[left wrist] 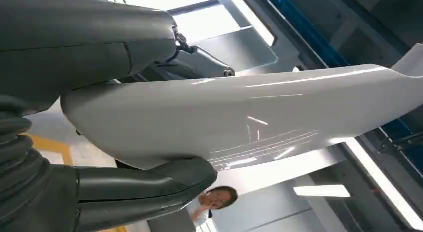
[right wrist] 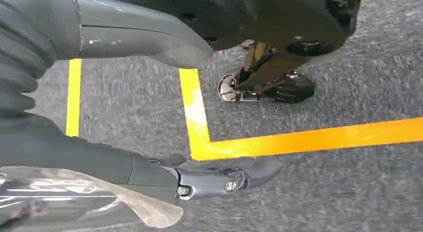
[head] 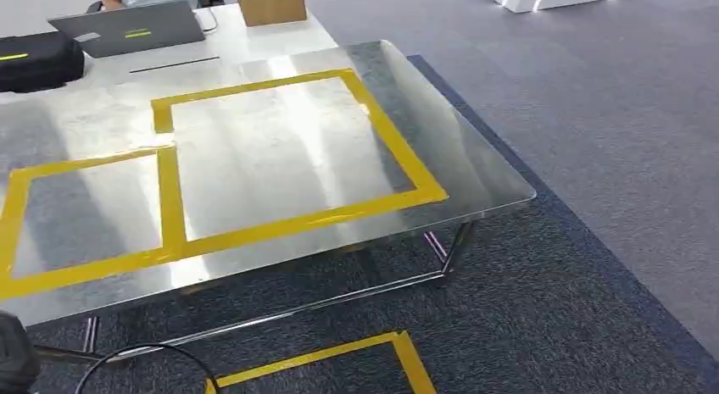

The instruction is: Take the parts from the cabinet and place them on the table.

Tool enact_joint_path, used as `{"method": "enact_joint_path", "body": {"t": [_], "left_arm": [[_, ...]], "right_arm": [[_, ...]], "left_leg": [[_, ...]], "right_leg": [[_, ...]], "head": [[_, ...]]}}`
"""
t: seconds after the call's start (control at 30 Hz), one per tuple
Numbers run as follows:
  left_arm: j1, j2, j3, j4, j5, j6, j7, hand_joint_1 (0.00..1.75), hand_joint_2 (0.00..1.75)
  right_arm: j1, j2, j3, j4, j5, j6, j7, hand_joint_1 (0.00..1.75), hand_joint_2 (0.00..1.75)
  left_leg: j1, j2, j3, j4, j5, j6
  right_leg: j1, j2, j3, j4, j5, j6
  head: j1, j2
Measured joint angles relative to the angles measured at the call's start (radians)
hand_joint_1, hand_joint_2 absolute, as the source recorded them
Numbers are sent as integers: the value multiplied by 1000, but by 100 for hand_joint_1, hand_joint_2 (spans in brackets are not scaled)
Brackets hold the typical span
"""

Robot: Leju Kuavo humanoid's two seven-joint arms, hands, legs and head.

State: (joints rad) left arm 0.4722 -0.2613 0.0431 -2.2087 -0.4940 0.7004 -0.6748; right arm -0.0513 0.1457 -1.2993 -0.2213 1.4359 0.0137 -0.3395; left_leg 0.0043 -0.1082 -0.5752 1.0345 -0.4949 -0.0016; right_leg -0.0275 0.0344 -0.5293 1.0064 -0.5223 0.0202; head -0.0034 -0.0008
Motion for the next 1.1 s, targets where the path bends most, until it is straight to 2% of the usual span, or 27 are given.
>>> {"method": "enact_joint_path", "body": {"t": [0.03,0.07,0.13,0.17,0.2,0.23,0.27,0.3,0.33,0.4,0.43,0.47,0.5,0.53,0.57,0.6,0.63,0.67,0.7,0.73,0.8,0.83,0.87,0.9,0.93,0.97,1.1], "left_arm": [[-4,0,0,0,1,0,0,175,175],[-7,0,1,1,1,0,0,175,175],[-7,0,1,3,4,0,0,175,175],[-6,1,2,5,5,0,0,175,175],[-6,0,3,6,5,0,0,175,175],[-6,1,4,7,4,0,0,175,175],[-6,1,5,7,6,0,0,175,175],[-6,1,5,7,11,0,0,175,175],[-7,1,5,8,15,0,0,175,175],[-8,1,5,8,16,0,0,175,175],[-5,1,6,8,18,0,0,175,175],[-4,1,6,9,19,0,0,175,175],[-3,0,6,9,18,0,0,175,175],[-4,-2,7,9,19,0,0,175,175],[-6,-2,8,9,19,0,0,175,175],[-8,-4,8,10,19,0,0,175,175],[-7,-4,8,10,19,0,0,175,175],[-6,-4,8,11,19,0,0,175,175],[-6,-4,8,13,19,0,0,175,175],[-6,-4,8,14,19,0,0,175,175],[-6,-5,8,14,19,0,0,175,175],[-6,-5,8,14,19,0,0,175,175],[-6,-5,8,14,19,0,0,175,175],[-6,-6,8,14,19,0,0,175,175],[-5,-5,8,14,19,-1,0,175,175],[-6,-5,8,14,20,-1,0,175,175],[-6,-5,9,14,20,0,0,175,175]], "right_arm": [[0,0,0,0,0,0,-1,0,175],[3,0,1,0,0,0,0,0,175],[8,0,2,0,1,0,0,0,175],[9,0,3,0,2,-2,0,0,175],[8,0,5,0,2,-2,0,0,175],[7,0,7,0,2,-2,0,0,175],[5,0,8,0,2,-2,0,0,175],[4,0,8,0,2,-3,0,0,175],[4,0,8,0,2,-3,0,0,175],[4,0,9,0,1,-3,0,0,175],[3,0,9,0,0,-3,0,0,175],[-1,0,9,0,0,-3,0,0,175],[-4,-1,9,0,0,-3,0,0,175],[-5,-1,9,0,-2,-3,-2,0,175],[-5,-1,9,0,-3,-3,-2,0,175],[0,-1,9,0,-5,-3,-2,0,175],[4,-1,9,0,-6,-3,-1,0,175],[6,-1,9,0,-6,-3,-1,0,175],[7,-1,9,0,-8,-3,0,0,175],[7,-2,9,0,-11,-3,0,0,175],[5,-2,9,0,-15,-5,0,0,175],[3,-2,9,0,-16,-5,0,0,175],[1,-2,9,0,-16,-6,0,0,175],[2,-2,9,0,-16,-6,1,0,175],[3,-2,9,0,-16,-6,1,0,175],[4,-2,9,0,-16,-6,1,0,175],[2,-2,8,0,-19,-6,1,0,175]], "left_leg": [[-3,51,-21,44,-27,-5],[-1,74,-55,113,-63,-10],[1,94,-128,261,-119,-15],[2,96,-145,291,-118,-14],[2,97,-136,270,-91,-12],[2,100,-109,213,-50,-8],[0,109,-66,130,-5,-1],[-4,134,-18,37,35,9],[-16,182,2,6,10,16],[-23,175,2,-6,9,24],[-24,161,1,-8,8,27],[-23,149,0,-15,9,30],[-9,138,12,-29,18,37],[-8,130,13,-30,18,40],[-7,120,11,-30,19,44],[-7,110,11,-30,18,46],[-7,102,11,-30,17,48],[-7,93,11,-29,17,48],[-7,82,13,-29,16,48],[-7,75,15,-28,14,47],[-4,65,23,-22,5,38],[-6,63,23,-18,-1,32],[-11,58,20,-7,-6,27],[-11,58,19,-8,-6,26],[-13,59,19,-7,-4,42],[-13,59,20,-8,-4,48],[-12,60,26,-17,-3,47]], "right_leg": [[0,-11,3,-2,-2,-6],[3,-26,4,-2,-4,-9],[7,-58,7,-2,-10,-16],[8,-72,8,-1,-12,-17],[10,-86,12,-1,-15,-17],[11,-96,16,-1,-17,-16],[13,-107,22,-2,-21,-15],[15,-116,29,-2,-26,-11],[16,-126,25,-7,-29,-7],[19,-146,34,-9,-33,8],[20,-157,34,-12,-36,11],[22,-171,52,-15,-38,15],[16,-154,46,-9,-49,20],[18,-100,33,22,-72,24],[16,-65,-2,91,-112,27],[15,-46,-46,178,-151,28],[14,-39,-87,251,-177,30],[15,-36,-115,294,-184,32],[14,-36,-132,298,-158,33],[14,-36,-120,250,-113,33],[11,-34,-46,64,-1,34],[11,-21,-25,20,-6,34],[12,-18,-20,10,-2,22],[11,-21,-16,8,1,18],[11,-22,-17,8,3,18],[12,-21,-17,8,3,18],[15,-21,-15,8,-1,10]], "head": [[-15,0],[-16,0],[-16,0],[-17,0],[-17,0],[-17,0],[-17,0],[-17,0],[-14,0],[-18,0],[-21,0],[-18,0],[-21,0],[-13,0],[-10,0],[-8,0],[-6,0],[-7,0],[-7,0],[-7,0],[-6,0],[-7,0],[-8,0],[-10,0],[-7,0],[-8,0],[-9,0]]}}
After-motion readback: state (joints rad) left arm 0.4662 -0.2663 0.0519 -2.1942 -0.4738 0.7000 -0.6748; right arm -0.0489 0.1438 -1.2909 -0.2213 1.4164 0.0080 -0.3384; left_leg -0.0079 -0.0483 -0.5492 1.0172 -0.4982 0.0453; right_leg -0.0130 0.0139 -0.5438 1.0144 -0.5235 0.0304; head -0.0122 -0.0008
